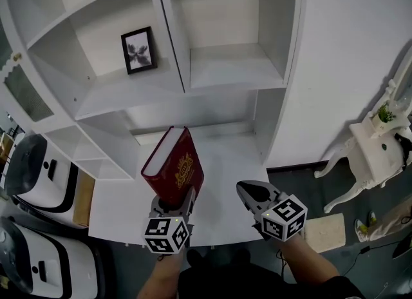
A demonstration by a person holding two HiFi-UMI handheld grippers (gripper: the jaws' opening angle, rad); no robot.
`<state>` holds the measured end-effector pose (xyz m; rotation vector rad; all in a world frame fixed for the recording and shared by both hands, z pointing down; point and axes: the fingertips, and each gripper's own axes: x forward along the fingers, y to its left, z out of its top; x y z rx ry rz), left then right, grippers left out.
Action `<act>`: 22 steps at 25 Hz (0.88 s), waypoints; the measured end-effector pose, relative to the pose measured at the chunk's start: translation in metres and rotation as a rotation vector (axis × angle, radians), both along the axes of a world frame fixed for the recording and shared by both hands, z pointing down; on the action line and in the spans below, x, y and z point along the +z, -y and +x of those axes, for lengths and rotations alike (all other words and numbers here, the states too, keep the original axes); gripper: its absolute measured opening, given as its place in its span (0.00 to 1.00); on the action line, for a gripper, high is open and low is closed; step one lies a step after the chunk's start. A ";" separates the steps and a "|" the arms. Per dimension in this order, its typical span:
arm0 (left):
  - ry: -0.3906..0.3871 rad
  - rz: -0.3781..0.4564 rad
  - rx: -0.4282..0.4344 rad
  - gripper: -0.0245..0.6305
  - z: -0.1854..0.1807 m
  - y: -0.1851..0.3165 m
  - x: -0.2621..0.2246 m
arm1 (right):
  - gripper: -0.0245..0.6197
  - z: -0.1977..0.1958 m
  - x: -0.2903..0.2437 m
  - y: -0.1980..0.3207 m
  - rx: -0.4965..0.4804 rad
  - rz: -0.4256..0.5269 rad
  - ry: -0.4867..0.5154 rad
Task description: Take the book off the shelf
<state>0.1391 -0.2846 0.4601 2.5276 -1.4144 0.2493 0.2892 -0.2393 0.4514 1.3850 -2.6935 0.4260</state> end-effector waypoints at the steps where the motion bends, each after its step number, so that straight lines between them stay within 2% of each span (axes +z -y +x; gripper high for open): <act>1: 0.001 -0.008 -0.003 0.39 0.002 -0.002 0.004 | 0.06 0.005 0.005 -0.003 0.002 -0.006 0.003; 8: 0.007 -0.076 -0.002 0.39 -0.007 -0.011 0.037 | 0.06 0.016 0.027 -0.018 0.048 -0.037 0.025; 22: 0.017 -0.123 -0.001 0.39 -0.051 0.004 0.066 | 0.06 -0.007 0.043 -0.012 0.070 -0.051 0.015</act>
